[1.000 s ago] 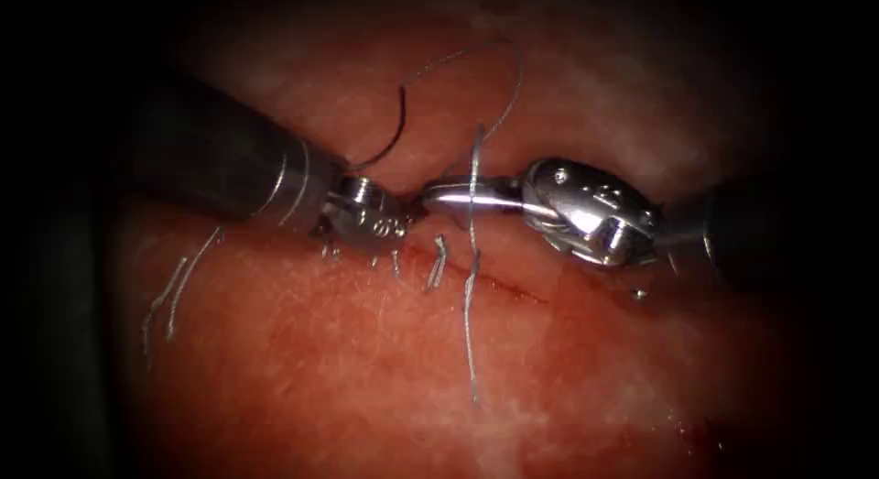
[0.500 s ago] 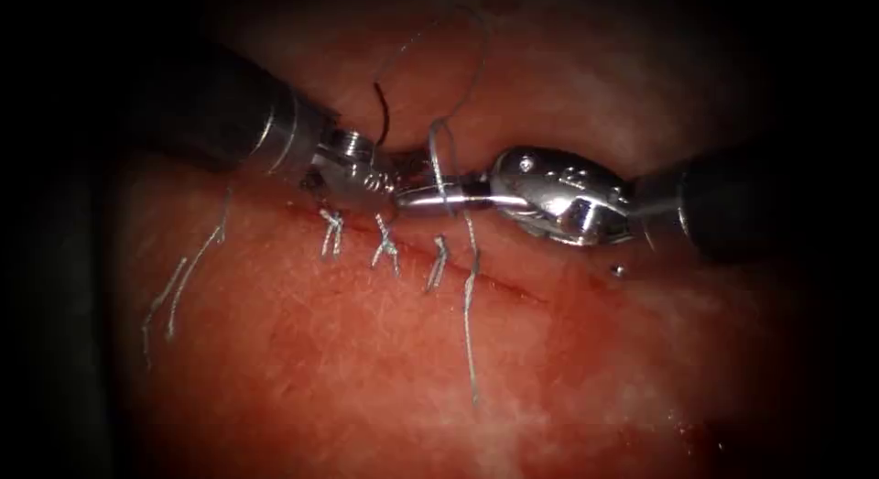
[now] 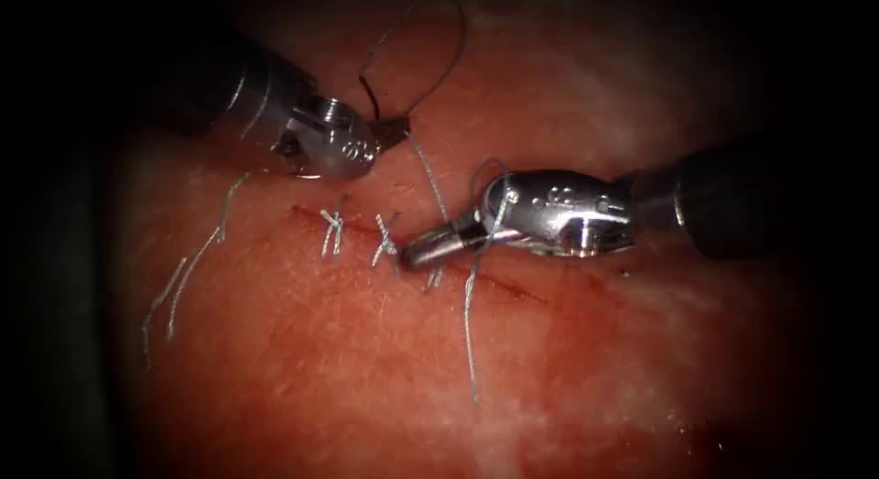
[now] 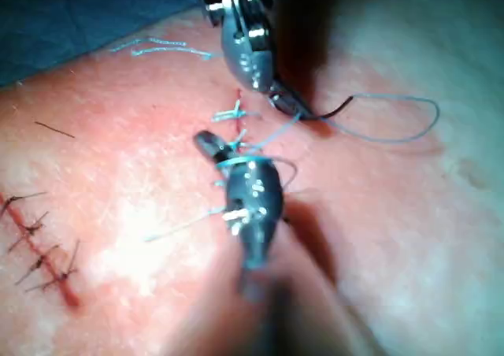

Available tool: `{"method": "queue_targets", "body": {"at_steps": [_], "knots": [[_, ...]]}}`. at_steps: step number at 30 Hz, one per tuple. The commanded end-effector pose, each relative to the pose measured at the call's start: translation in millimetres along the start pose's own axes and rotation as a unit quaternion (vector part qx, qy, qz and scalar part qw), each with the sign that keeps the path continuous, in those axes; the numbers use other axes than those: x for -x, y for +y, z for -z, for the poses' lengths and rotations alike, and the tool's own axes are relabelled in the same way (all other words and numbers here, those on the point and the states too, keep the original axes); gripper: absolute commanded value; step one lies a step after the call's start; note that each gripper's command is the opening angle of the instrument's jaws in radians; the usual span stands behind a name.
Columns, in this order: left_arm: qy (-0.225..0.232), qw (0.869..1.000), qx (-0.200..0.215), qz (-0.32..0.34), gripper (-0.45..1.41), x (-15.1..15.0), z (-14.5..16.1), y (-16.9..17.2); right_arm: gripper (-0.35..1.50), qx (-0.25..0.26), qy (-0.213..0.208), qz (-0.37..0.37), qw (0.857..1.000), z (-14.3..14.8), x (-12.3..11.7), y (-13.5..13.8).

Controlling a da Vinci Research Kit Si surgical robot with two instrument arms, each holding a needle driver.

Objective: Wound Closure

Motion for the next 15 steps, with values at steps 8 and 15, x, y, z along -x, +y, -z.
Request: {"method": "queue_targets", "body": {"at_steps": [8, 15], "knots": [[0.002, 1.0, 0.0, 0.001, -0.45, -0.1, 0.6, 1.6, 0.54, -0.073, -0.066, 0.07, 0.993, -1.3, 0.5, -0.7], [-0.002, 1.0, -0.004, -0.001, -0.45, 1.0, 1.4, 1.4, 0.76, -0.145, -0.15, 0.145, 0.967, -3.3, 1.4, -2.8]]}}
